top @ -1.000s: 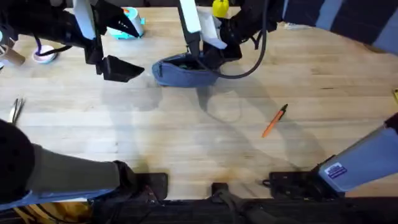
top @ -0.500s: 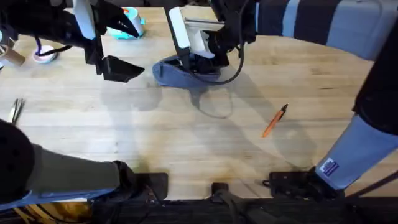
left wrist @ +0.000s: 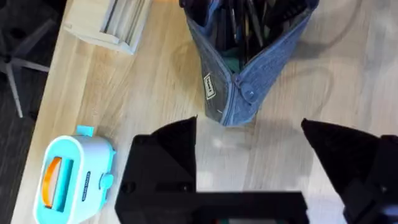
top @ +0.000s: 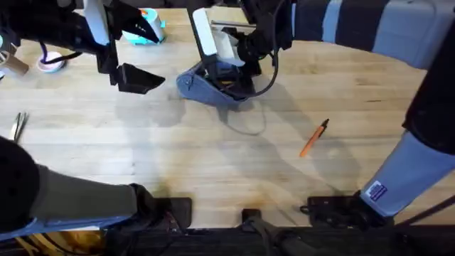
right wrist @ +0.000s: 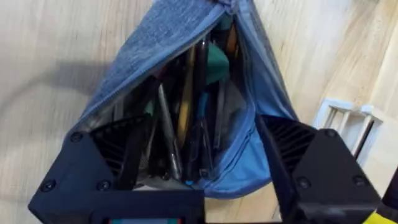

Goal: Unzip the bag, pick up the pens from the table one at a time and place them inside, then zip the bag closed.

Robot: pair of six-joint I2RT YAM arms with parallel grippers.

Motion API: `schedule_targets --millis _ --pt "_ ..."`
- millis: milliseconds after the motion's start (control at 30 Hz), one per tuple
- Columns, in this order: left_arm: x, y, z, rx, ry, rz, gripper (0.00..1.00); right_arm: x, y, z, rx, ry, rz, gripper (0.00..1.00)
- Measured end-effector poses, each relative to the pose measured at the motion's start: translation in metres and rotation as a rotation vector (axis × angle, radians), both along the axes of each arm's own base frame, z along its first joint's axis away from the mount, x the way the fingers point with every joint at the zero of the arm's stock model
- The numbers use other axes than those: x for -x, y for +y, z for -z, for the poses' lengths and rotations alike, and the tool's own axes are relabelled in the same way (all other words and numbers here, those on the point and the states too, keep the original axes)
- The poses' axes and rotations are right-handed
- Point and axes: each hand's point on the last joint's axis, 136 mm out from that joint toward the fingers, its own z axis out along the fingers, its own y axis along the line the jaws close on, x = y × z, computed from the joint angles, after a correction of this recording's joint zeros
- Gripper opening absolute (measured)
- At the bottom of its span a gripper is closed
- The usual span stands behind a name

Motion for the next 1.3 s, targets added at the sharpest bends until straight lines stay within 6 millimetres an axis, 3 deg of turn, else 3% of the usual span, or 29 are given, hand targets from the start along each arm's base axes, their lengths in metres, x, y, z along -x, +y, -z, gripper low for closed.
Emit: schedule_targets --millis 167,200,400,600,833,967,1133,1300 --pt "0.000 0.000 0.000 0.000 0.000 0.000 0.994 0.003 -0.002 -0.007 -0.005 0.014 0.025 0.997" --pt "0.000 0.000 0.000 0.000 0.000 0.000 0.994 0.009 -0.008 -0.027 -0.015 0.012 0.043 0.997" --pt "0.000 0.000 0.000 0.000 0.000 0.000 0.993 0.019 -0.032 -0.093 -0.079 -0.019 0.147 0.997" --pt "0.000 0.000 0.000 0.000 0.000 0.000 0.993 0.043 -0.072 -0.132 -0.100 0.050 0.307 0.997" --pt "0.000 0.000 0.000 0.000 0.000 0.000 0.993 0.072 -0.120 -0.152 -0.033 0.079 0.442 0.997" --pt "0.000 0.000 0.000 0.000 0.000 0.000 0.993 0.083 -0.131 -0.152 -0.006 0.116 0.514 0.997" --pt "0.000 0.000 0.000 0.000 0.000 0.000 0.992 0.080 -0.136 -0.149 -0.013 0.169 0.651 0.997" --pt "0.000 0.000 0.000 0.000 0.000 0.000 0.993 0.075 -0.161 -0.150 0.030 0.144 0.860 0.997"
